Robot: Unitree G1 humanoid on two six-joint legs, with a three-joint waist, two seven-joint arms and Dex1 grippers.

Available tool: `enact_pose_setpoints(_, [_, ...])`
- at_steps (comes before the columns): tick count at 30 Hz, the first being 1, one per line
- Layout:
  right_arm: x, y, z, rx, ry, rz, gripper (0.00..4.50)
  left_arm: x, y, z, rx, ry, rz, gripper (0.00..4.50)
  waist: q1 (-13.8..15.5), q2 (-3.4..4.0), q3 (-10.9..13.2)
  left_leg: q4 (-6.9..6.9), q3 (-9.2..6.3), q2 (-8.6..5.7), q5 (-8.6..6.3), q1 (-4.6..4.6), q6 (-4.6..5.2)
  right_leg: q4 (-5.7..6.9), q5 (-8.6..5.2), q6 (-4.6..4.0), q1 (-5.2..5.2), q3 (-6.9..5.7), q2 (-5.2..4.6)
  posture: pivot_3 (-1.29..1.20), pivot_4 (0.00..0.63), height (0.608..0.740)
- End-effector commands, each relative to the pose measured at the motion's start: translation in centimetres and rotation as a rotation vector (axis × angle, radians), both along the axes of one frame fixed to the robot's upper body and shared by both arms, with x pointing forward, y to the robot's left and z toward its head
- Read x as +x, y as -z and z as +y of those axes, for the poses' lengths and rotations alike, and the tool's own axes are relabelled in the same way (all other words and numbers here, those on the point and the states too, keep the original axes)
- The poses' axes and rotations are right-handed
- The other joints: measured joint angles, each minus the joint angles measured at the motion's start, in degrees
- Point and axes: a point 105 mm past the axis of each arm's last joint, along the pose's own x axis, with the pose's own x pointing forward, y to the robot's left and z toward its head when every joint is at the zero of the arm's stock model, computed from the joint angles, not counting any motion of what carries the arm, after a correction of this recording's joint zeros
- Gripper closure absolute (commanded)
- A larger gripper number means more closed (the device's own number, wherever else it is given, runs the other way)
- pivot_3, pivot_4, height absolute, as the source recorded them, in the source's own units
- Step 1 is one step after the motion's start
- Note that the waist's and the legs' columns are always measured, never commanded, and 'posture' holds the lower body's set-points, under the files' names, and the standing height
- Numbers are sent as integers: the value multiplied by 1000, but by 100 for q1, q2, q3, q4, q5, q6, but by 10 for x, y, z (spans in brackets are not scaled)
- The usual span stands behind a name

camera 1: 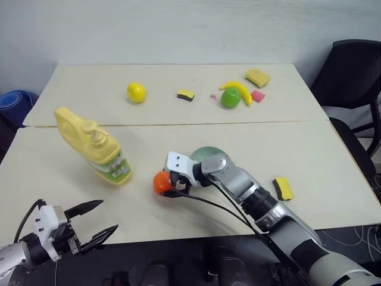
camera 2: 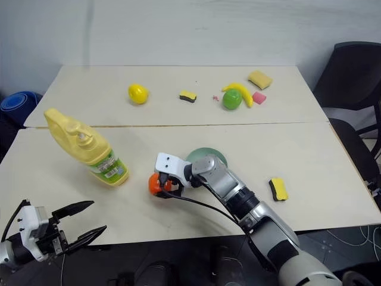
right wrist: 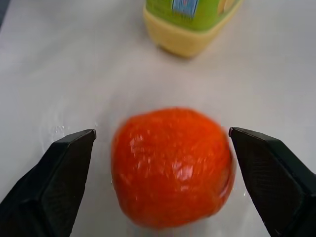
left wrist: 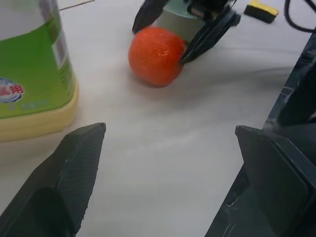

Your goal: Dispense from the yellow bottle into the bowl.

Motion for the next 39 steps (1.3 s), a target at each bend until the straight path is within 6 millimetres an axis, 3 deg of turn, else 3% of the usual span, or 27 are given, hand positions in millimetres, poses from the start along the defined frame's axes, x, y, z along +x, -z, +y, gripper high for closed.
enact_pose_setpoints(1, [-5,5,1,-43,-60,41,0,-1,-7,-2,20,-4,-42,30,-2,1,1,0,0,1,1,0,-1,1,0,0,0,0,1,0,150,740])
enact_pose_setpoints(7, [-4,-6,14,43,-59,16,1310,4,-9,-3,22,-9,-55,0,-32,5,3,0,0,7,8,3,-15,14,0,0,-9,1,6,0,150,740])
enact_pose_setpoints(14, [-12,-14,4,74,-90,26,1310,12,-8,-6,21,7,-61,0,0,5,3,-1,0,6,8,-2,-15,12,0,-1,-10,1,4,0,150,740])
enact_pose_setpoints(17, [-15,-35,-1,156,-122,-21,1311,15,-8,-8,21,15,-64,0,4,4,2,-1,0,6,7,-5,-13,6,0,0,-10,0,4,0,150,740])
enact_pose_setpoints(19, [-15,-64,-10,274,-119,-44,1311,17,-11,-11,14,24,-73,0,7,4,3,-1,1,5,7,-5,-13,6,1,2,-9,0,4,0,150,740])
enact_pose_setpoints(20, [-16,-78,-20,327,-123,-65,1311,18,-12,-13,11,35,-75,0,10,4,2,-1,1,5,7,-5,-13,6,1,2,-9,0,5,0,150,740])
enact_pose_setpoints(22, [-8,-105,-66,388,-51,-121,1311,20,-15,-20,3,69,-84,0,44,5,3,-1,1,6,7,-4,-13,7,2,2,-9,0,5,0,150,740])
enact_pose_setpoints(24, [2,-111,-113,360,78,-144,1311,22,-18,-27,-7,92,-95,0,140,6,3,0,-9,0,5,-5,-8,-4,6,10,2,-6,-2,0,150,740])
enact_pose_setpoints(27, [7,-106,-163,292,204,-161,1311,26,-21,-33,-19,112,-109,0,165,0,0,0,-9,-2,-8,14,9,-36,6,11,33,-8,-4,0,150,740])
enact_pose_setpoints(29, [17,-79,-249,152,470,-166,1311,33,-24,-46,-41,145,-128,0,184,8,3,-1,-8,3,-13,19,12,-42,6,11,40,-7,0,0,150,740])
enact_pose_setpoints(31, [14,-58,-302,49,607,-174,1311,38,-24,-55,-56,171,-131,0,270,9,4,0,-8,-5,-13,23,18,-53,7,11,52,-10,-7,0,150,740])
enact_pose_setpoints(34, [11,-29,-336,-37,705,-146,1311,42,-22,-62,-68,198,-124,0,148,20,6,0,19,-11,-11,24,22,-36,14,24,49,5,-4,0,150,740])
enact_pose_setpoints(39, [19,2,-350,-44,803,-117,1311,54,-22,-68,-74,226,-124,0,-19,17,9,-1,70,5,0,44,7,-26,18,28,60,46,21,0,150,740])
